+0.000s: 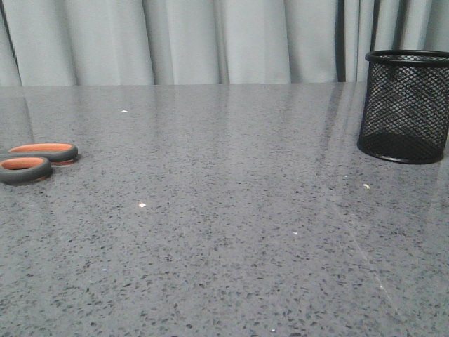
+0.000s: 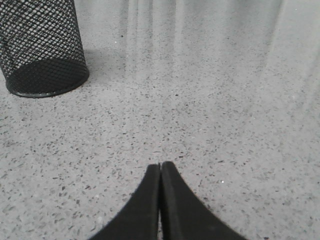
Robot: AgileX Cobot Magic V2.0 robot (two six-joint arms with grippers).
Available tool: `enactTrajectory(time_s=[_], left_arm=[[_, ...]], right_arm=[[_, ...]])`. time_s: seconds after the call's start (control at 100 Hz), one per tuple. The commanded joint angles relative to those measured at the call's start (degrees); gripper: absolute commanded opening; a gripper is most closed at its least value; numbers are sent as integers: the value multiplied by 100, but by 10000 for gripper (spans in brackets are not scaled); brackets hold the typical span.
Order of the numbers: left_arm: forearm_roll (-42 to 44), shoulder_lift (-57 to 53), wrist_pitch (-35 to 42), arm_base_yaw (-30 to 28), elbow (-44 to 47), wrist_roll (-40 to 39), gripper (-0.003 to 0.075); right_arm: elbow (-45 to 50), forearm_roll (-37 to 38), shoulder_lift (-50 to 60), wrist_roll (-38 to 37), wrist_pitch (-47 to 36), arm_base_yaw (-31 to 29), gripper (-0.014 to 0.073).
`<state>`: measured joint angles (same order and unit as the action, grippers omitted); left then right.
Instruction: Put scissors into bucket
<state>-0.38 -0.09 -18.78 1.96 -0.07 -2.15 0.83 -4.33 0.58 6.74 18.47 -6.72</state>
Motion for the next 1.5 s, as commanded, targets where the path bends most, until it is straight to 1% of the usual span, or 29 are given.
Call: enactTrajectory(time_s=[0.0, 0.68, 0.72, 0.84, 0.87, 0.95, 1.17, 1.35, 1.49], left_arm=[[-44, -155, 321, -12, 228, -68, -20], [-44, -155, 321, -12, 228, -68, -20], [-44, -155, 321, -12, 228, -68, -20], [-44, -155, 321, -12, 228, -68, -20], [-44, -155, 321, -12, 228, -68, -20], [-44, -155, 321, -12, 228, -68, -20], [-44, -155, 321, -12, 228, -68, -20], [-44, -155, 321, -12, 228, -68, -20], [-44, -155, 321, -12, 228, -68, -20]], right_arm=[[29, -42, 119, 19, -162, -21, -57], [29, -42, 119, 19, -179, -21, -57], [29, 83, 119, 19, -243, -21, -57], [29, 989, 119, 19, -603, -21, -57], [29, 1088, 119, 19, -698, -21, -57], [29, 1088, 119, 19, -878, -21, -57], [29, 1088, 119, 19, -963, -21, -57], [29, 1068, 119, 19, -1280, -21, -57], [29, 791, 119, 19, -1403, -21, -57]])
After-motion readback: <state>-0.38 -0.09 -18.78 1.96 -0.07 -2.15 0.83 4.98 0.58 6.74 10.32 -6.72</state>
